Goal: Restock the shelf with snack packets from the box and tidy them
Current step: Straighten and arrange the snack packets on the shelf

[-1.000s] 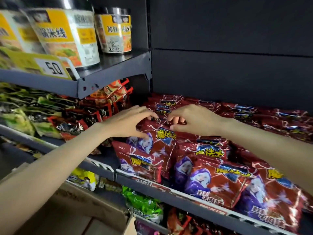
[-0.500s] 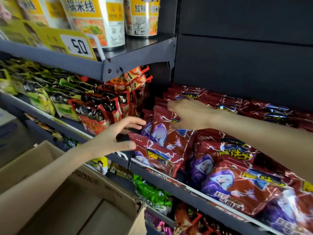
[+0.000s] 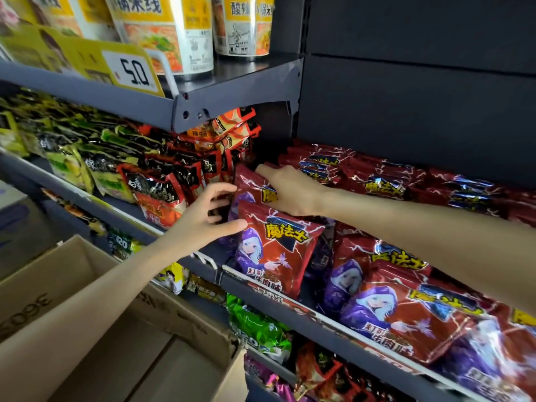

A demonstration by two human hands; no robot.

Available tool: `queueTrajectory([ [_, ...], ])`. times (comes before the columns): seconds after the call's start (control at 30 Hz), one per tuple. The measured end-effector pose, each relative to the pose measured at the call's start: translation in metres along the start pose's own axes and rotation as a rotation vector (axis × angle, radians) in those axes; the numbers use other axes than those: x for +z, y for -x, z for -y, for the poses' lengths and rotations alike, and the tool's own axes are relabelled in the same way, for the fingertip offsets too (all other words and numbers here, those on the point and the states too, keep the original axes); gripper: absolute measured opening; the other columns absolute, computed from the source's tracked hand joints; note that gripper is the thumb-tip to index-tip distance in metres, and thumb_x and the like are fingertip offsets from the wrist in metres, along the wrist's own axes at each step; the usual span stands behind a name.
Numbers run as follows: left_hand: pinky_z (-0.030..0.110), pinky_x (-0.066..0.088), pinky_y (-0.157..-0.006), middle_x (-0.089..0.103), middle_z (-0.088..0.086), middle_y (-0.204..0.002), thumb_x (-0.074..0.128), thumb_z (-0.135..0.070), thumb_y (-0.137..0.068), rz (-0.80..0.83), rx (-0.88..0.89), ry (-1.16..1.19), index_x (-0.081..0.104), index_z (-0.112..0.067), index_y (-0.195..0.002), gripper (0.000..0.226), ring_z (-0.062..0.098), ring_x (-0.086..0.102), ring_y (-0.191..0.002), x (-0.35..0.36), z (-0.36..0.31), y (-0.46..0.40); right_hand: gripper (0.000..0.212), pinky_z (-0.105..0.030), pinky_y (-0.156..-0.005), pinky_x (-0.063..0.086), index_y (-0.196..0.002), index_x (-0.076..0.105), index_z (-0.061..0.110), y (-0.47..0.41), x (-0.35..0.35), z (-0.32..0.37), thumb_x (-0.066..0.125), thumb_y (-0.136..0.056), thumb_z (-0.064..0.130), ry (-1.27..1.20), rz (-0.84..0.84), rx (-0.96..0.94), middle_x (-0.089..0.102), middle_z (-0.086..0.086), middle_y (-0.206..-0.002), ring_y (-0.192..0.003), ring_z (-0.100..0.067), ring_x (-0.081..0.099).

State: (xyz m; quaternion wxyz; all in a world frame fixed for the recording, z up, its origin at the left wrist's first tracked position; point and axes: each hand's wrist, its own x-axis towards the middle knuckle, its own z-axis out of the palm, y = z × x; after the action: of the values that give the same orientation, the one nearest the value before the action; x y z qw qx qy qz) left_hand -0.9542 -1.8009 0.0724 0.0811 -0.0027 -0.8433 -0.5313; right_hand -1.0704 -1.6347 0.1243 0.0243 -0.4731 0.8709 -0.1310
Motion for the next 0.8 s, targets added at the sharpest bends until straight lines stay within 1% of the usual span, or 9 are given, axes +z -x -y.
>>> queueTrajectory([
  [0.07, 0.029, 0.041, -0.103, 0.043, -0.019, -0.132, 0.077, -0.051, -0.060, 0.045, -0.024, 0.007, 0.037, -0.047, -0.120, 0.073, 0.000, 0.043, -0.125, 0.007, 0.000, 0.001, 0.053, -0.039, -0.072, 0.052, -0.133, 0.042, 0.010, -0.001, 0.001, -0.003, 0.067, -0.086, 0.016, 0.093, 0.080, -0.008, 0.065, -0.012, -0.099, -0.085, -0.027, 0.063],
  [0.17, 0.032, 0.043, -0.104, 0.035, -0.014, -0.139, 0.083, -0.050, -0.060, 0.063, -0.045, 0.019, 0.022, -0.048, -0.129, 0.092, 0.003, 0.048, -0.122, 0.014, 0.003, 0.000, 0.069, -0.033, -0.096, 0.045, -0.139, 0.043, 0.009, 0.003, -0.009, -0.009, 0.071, -0.083, 0.037, 0.094, 0.127, -0.028, 0.058, -0.012, -0.128, -0.115, -0.026, 0.056],
  [0.23, 0.033, 0.042, -0.104, 0.028, -0.014, -0.143, 0.084, -0.049, -0.059, 0.121, -0.087, 0.018, 0.007, -0.050, -0.140, 0.111, 0.004, 0.047, -0.123, 0.014, 0.004, -0.003, 0.067, -0.028, -0.094, 0.042, -0.135, 0.049, 0.014, 0.009, -0.018, -0.015, 0.071, -0.080, 0.044, 0.053, 0.062, -0.050, 0.055, -0.008, -0.130, -0.116, -0.022, 0.052],
  [0.3, 0.035, 0.038, -0.107, 0.027, -0.016, -0.145, 0.083, -0.048, -0.059, 0.179, -0.123, -0.024, -0.006, -0.051, -0.143, 0.122, 0.003, 0.045, -0.125, 0.015, 0.002, -0.006, 0.063, -0.030, -0.095, 0.040, -0.134, 0.051, 0.020, 0.014, -0.024, -0.024, 0.069, -0.081, 0.046, 0.066, 0.047, -0.044, 0.050, -0.006, -0.131, -0.118, -0.021, 0.048],
  [0.37, 0.023, 0.039, -0.102, 0.031, -0.030, -0.134, 0.082, -0.043, -0.061, 0.192, -0.137, -0.040, -0.007, -0.050, -0.144, 0.122, -0.012, 0.048, -0.113, 0.018, 0.001, -0.008, 0.065, -0.030, -0.103, 0.035, -0.141, 0.043, 0.021, 0.018, -0.025, -0.031, 0.064, -0.085, 0.047, 0.090, 0.147, -0.022, 0.045, -0.006, -0.140, -0.127, -0.022, 0.042],
  [0.43, 0.007, 0.042, -0.086, 0.036, -0.037, -0.121, 0.080, -0.029, -0.066, 0.200, -0.123, -0.017, -0.005, -0.048, -0.142, 0.115, -0.021, 0.053, -0.098, 0.024, 0.000, -0.009, 0.065, -0.029, -0.105, 0.032, -0.144, 0.038, 0.018, 0.020, -0.025, -0.034, 0.060, -0.089, 0.044, 0.093, 0.210, -0.031, 0.042, -0.006, -0.145, -0.131, -0.021, 0.039],
  [0.57, 0.008, 0.043, -0.083, 0.049, -0.033, -0.117, 0.080, -0.033, -0.061, 0.208, -0.124, -0.005, -0.006, -0.050, -0.137, 0.116, -0.018, 0.055, -0.100, 0.035, -0.001, -0.010, 0.061, -0.031, -0.104, 0.034, -0.142, 0.041, 0.019, 0.023, -0.023, -0.036, 0.061, -0.089, 0.041, 0.081, 0.177, -0.070, 0.046, -0.005, -0.140, -0.128, -0.021, 0.041],
  [0.7, -0.004, 0.037, -0.074, 0.034, -0.035, -0.121, 0.079, -0.014, -0.071, 0.156, -0.085, -0.015, -0.007, -0.040, -0.145, 0.116, -0.031, 0.045, -0.096, 0.038, -0.001, -0.014, 0.057, -0.037, -0.106, 0.033, -0.143, 0.040, 0.029, 0.025, -0.008, -0.036, 0.058, -0.090, 0.042, 0.187, 0.164, -0.047, 0.040, -0.003, -0.139, -0.129, -0.025, 0.033],
  [0.8, -0.003, 0.025, -0.091, 0.009, -0.044, -0.125, 0.083, -0.023, -0.068, 0.084, -0.026, -0.090, -0.009, -0.047, -0.145, 0.123, -0.044, 0.015, -0.101, 0.031, 0.002, -0.011, 0.055, -0.034, -0.102, 0.032, -0.142, 0.039, 0.033, 0.017, 0.002, -0.032, 0.057, -0.091, 0.042, 0.234, 0.157, -0.029, 0.037, -0.003, -0.137, -0.125, -0.025, 0.030],
])
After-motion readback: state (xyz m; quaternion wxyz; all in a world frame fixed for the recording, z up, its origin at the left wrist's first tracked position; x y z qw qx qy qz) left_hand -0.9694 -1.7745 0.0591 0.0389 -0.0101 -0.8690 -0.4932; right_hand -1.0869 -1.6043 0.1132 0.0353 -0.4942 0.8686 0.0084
